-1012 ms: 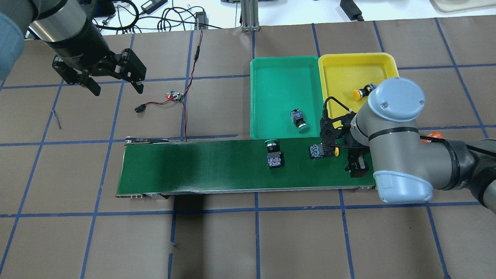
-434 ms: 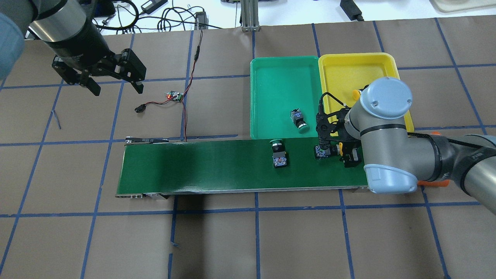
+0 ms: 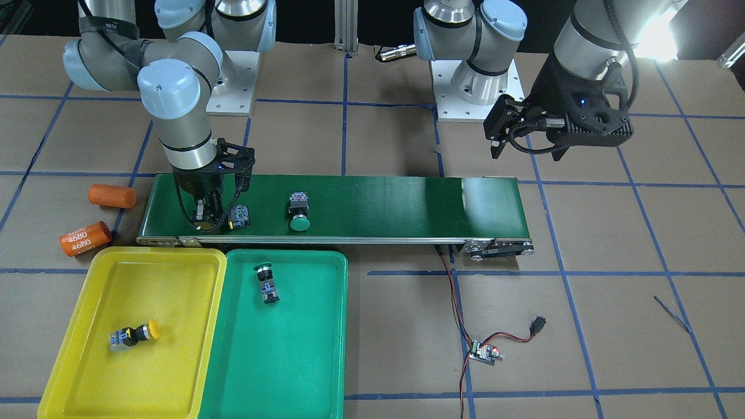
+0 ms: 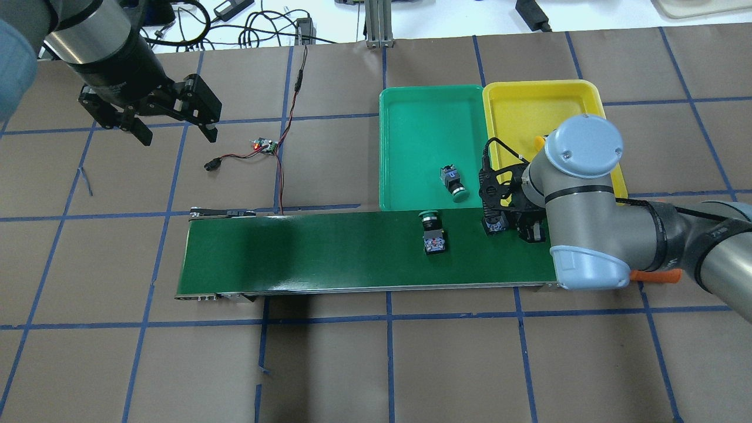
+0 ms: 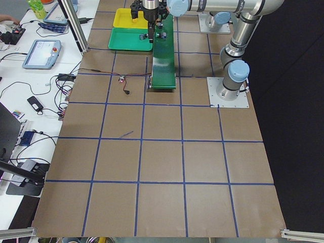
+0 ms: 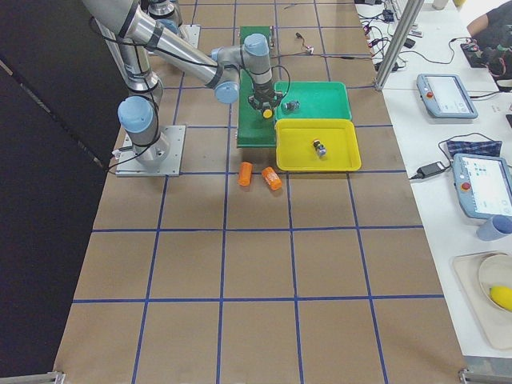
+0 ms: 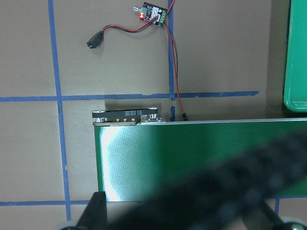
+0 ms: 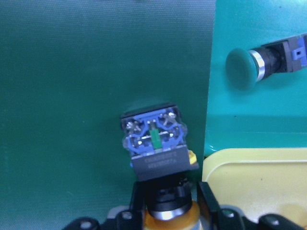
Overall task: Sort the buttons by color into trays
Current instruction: 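Grasp the second yellow-capped button on the belt with right gripper, then place the second yellow-capped button in the yellow tray, release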
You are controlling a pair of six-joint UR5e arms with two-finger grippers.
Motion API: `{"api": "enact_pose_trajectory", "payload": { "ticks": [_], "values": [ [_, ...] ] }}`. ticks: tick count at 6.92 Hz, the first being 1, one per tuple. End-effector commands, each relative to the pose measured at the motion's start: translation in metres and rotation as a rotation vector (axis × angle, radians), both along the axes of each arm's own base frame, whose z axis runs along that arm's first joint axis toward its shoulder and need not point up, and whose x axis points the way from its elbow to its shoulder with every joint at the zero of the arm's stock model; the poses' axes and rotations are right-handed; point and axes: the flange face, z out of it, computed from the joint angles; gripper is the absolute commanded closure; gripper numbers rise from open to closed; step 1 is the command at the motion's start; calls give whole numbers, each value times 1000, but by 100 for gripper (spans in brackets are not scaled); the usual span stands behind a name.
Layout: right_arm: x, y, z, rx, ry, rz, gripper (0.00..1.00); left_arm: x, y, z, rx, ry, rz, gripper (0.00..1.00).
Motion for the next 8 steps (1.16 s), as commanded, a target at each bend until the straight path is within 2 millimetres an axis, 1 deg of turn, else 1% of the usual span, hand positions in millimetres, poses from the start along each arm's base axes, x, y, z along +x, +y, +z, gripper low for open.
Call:
{"api": "enact_pose_trajectory", "payload": {
  "ticks": [1,2,3,4,5,6,7,8],
  "values": [
    [-2,-5,6,-12,10,1,82,0,0,-1,1,-1,0,0],
    [-4,-22,24,-41,9,-2,83,0,0,-1,1,0,0,0],
    [-7,-47,36,-57,10,-11,83,0,0,0,-1,1,0,0],
    [-27,-82,35,-69,13,-46,81,0,0,-1,1,0,0,0],
    [-67,-115,29,-67,16,-112,79,0,0,0,-1,1,0,0],
    [-112,-134,18,-56,13,-180,78,0,0,0,-1,1,0,0],
    [-131,-139,5,-33,18,-143,73,0,0,0,-1,1,0,0],
    [-133,-141,-5,-21,18,-115,54,0,0,0,-1,1,0,0]
  ]
}}
